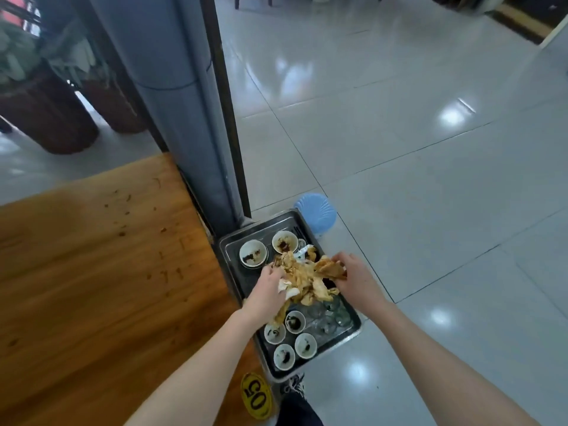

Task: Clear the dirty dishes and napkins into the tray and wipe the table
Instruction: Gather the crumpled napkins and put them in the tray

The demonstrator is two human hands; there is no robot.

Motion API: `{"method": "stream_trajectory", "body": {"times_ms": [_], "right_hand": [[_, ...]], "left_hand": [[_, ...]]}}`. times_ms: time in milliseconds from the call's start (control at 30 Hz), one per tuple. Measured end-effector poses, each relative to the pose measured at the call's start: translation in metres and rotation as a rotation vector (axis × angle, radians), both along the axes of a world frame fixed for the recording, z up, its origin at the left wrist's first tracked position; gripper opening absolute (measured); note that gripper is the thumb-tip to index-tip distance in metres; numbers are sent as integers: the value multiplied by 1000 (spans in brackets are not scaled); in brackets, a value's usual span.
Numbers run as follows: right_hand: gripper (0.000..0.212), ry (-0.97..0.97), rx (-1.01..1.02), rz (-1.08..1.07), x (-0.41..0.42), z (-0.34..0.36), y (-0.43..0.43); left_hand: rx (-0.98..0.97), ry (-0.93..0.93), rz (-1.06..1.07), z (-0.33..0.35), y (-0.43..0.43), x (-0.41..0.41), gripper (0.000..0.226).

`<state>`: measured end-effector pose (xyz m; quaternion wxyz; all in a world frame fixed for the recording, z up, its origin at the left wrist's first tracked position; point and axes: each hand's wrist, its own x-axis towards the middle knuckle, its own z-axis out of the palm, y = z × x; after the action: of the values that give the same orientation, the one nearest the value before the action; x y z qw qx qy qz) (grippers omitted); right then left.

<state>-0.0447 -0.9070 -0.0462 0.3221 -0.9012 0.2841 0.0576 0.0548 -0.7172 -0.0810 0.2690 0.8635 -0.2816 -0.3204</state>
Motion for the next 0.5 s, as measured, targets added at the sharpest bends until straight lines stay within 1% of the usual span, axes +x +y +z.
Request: {"method": "stream_trajectory", "body": {"times_ms": [100,200,367,500], "right_hand": [[33,33,31,48,9,-16,-13],[36,66,54,109,18,-32,-15],[39,99,109,224,35,-64,1],[38,189,127,318,42,-90,19]], "left_hand": [[14,41,25,-8,-10,-2,22],[37,52,82,-15,-11,3,27],[34,34,204,-24,-2,16,25],[40,19,281,-30,8,25,26]]}}
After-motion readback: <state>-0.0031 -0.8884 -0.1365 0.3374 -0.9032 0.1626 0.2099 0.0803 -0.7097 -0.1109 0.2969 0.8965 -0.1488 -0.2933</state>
